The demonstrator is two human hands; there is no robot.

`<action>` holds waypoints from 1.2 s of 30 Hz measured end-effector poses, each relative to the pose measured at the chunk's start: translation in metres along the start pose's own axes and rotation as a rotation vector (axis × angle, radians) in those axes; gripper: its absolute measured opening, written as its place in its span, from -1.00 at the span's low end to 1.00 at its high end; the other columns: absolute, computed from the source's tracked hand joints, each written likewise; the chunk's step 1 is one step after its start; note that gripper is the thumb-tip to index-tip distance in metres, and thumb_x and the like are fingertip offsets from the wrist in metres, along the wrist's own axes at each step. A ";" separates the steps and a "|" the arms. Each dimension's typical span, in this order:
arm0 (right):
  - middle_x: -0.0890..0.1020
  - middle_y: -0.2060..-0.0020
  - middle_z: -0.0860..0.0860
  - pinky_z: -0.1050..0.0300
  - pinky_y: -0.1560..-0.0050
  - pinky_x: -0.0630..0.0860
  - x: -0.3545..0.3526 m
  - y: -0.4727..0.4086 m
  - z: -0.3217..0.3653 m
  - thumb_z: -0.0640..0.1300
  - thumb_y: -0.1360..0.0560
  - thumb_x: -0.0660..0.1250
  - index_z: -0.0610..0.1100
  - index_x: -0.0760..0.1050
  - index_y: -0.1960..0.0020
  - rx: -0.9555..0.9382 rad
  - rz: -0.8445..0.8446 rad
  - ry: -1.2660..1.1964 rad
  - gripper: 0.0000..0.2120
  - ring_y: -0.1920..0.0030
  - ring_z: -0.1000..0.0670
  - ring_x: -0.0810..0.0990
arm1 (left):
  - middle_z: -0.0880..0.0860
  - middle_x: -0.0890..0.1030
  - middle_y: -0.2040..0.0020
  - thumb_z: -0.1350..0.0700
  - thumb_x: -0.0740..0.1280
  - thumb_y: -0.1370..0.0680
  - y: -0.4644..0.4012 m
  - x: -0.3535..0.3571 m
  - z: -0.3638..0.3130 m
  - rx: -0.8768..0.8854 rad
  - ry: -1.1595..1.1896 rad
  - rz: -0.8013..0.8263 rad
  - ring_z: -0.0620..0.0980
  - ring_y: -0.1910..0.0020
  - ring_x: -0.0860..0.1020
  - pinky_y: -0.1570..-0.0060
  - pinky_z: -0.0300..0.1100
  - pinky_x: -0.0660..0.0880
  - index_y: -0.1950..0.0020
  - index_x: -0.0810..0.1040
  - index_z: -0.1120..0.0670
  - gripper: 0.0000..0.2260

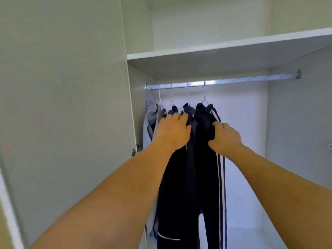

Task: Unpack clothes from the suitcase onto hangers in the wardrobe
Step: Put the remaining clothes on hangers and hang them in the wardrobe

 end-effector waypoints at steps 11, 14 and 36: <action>0.39 -0.35 -0.16 -0.09 -0.28 0.41 -0.123 0.156 0.150 -0.12 -0.43 0.38 -0.11 0.22 -0.47 -0.334 -0.078 -0.149 -0.35 -0.31 -0.21 0.40 | 0.10 0.38 -0.41 -0.08 0.06 -0.63 0.157 -0.215 0.043 -0.064 -0.260 -0.100 0.17 -0.38 0.31 -0.44 0.07 0.13 -0.48 0.23 0.07 -0.54; 0.37 -0.37 -0.14 -0.07 -0.34 0.34 -0.160 0.183 0.195 -0.13 -0.45 0.35 -0.11 0.18 -0.49 -0.405 -0.141 -0.181 -0.34 -0.35 -0.19 0.36 | 0.10 0.26 -0.48 -0.11 0.05 -0.62 0.188 -0.272 0.058 -0.039 -0.474 -0.129 0.18 -0.47 0.18 -0.51 0.16 -0.10 -0.53 0.17 0.09 -0.48; 0.18 -0.46 -0.07 -0.06 -0.52 -0.07 -0.068 0.358 0.518 -0.08 -0.44 0.30 -0.09 0.05 -0.54 -0.896 -0.066 -0.371 -0.26 -0.49 -0.13 0.10 | 0.07 0.04 -0.57 -0.23 0.05 -0.60 0.477 -0.385 0.326 -0.607 -0.727 0.010 0.16 -0.52 0.08 -0.51 0.19 -0.07 -0.57 0.00 0.03 -0.38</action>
Point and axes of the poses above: each hand's wrist, its own y-axis away from the middle knuckle, its own x-axis out of the palm, z = x × y, the point moved 5 cm from there along -y, towards the middle knuckle
